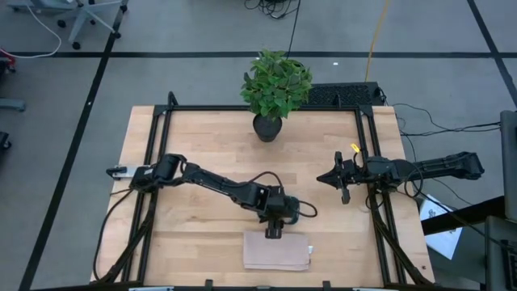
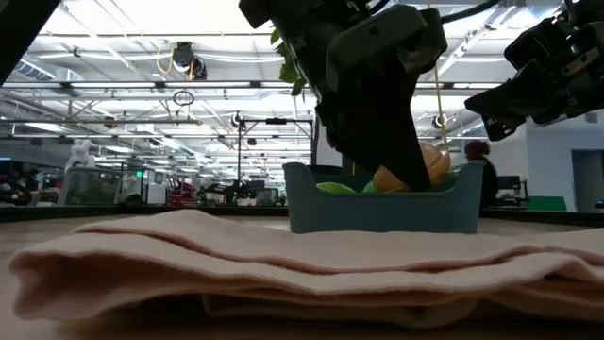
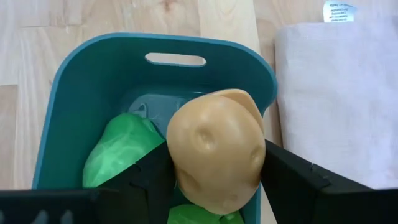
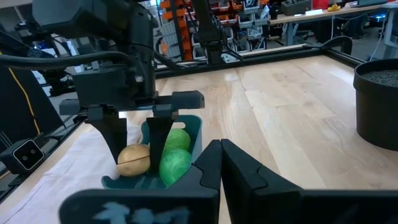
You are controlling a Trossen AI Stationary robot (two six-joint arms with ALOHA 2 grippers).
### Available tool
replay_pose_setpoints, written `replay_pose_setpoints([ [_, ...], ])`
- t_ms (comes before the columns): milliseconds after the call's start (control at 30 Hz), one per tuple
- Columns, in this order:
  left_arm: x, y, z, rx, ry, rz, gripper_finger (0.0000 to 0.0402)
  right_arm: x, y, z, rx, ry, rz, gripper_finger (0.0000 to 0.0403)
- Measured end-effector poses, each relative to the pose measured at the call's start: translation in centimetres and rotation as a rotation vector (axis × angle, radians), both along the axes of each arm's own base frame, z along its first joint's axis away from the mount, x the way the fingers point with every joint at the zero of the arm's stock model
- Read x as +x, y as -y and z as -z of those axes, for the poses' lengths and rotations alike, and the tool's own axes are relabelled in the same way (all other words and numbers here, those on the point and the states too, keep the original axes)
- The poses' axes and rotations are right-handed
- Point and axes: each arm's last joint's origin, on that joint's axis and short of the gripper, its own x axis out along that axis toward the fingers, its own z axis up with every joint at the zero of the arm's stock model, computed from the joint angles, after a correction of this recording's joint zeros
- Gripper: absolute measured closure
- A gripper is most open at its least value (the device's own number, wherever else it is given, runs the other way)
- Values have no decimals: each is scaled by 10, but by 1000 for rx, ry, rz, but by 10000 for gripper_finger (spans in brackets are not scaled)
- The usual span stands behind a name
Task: Pick and placing Produce into tupperware
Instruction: Put the brown potato into the blue bin, then adjust the blue bin
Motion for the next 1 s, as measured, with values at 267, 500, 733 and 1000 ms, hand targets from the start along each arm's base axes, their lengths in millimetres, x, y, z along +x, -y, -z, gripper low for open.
replay_pose_setpoints([
  [267,2,-8,0,-52,-15,18,192,0,0,0,0,0,0,403],
  [500,2,-9,1,-71,-21,28,175,0,0,0,0,0,0,403],
  [733,1,-8,1,-74,-24,31,134,0,0,0,0,0,0,403],
  [1000,1,-8,1,-65,-21,44,126,0,0,0,0,0,0,403],
])
